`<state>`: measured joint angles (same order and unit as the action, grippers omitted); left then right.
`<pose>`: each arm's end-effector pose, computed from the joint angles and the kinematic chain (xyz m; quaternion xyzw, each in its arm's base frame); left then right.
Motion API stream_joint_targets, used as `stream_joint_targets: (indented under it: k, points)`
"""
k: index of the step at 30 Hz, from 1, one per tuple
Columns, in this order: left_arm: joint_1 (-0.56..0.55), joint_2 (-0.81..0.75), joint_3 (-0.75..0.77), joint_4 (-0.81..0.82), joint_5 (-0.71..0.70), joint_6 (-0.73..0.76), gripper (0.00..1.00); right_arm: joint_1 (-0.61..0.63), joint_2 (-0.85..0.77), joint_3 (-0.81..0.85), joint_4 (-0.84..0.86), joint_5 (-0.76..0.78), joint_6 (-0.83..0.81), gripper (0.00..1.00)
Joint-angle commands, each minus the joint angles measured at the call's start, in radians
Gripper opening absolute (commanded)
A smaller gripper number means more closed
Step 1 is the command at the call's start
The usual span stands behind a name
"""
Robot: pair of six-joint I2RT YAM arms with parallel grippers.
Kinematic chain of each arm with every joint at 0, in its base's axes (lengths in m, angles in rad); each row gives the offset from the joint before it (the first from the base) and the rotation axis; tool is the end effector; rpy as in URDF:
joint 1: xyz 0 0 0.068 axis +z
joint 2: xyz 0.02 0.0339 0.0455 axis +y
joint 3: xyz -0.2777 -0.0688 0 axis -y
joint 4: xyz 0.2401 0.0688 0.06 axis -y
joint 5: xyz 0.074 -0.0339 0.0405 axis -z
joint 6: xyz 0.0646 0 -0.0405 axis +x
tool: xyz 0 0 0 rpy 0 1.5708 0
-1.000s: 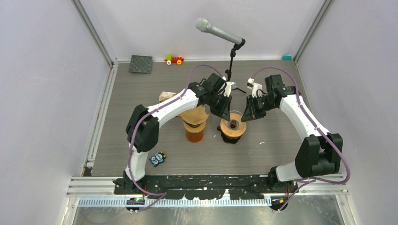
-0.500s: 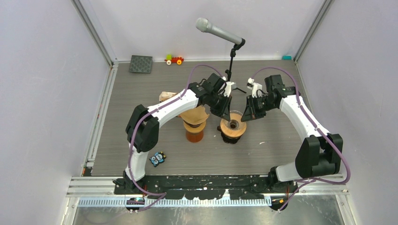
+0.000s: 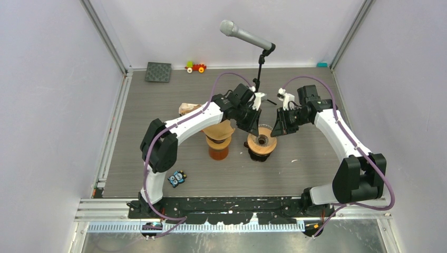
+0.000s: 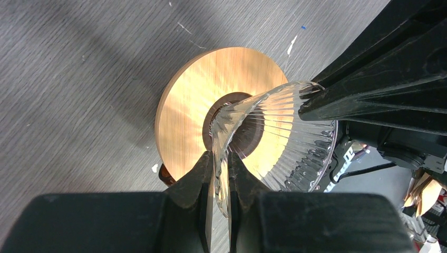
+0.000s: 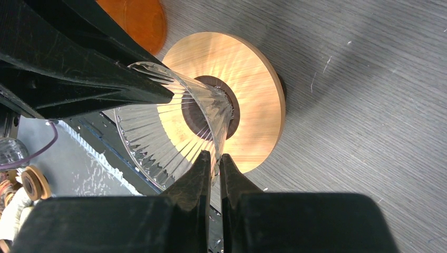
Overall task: Place the coffee filter in the dripper
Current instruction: Place the coffee dripper in the dripper holder.
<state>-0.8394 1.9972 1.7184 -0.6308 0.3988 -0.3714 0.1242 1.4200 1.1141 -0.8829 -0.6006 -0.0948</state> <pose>0.2914 -0.3622 0.2526 0.2775 0.8869 -0.3351 0.1550 0.2661 0.0700 0.2548 -0.1583 0.9261 0.2931 0.1771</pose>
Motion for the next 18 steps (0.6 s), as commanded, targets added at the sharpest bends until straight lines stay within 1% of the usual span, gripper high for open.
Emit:
stream_joint_targets:
  k: [1, 18]
  points:
    - [-0.082, 0.119, -0.072, -0.029, -0.005, 0.074, 0.0, 0.03, 0.095, -0.076, 0.081, 0.188, -0.09, 0.01]
    - [-0.116, 0.131, -0.133, 0.007, -0.017, 0.085, 0.0, 0.048, 0.11, -0.095, 0.091, 0.22, -0.095, 0.0]
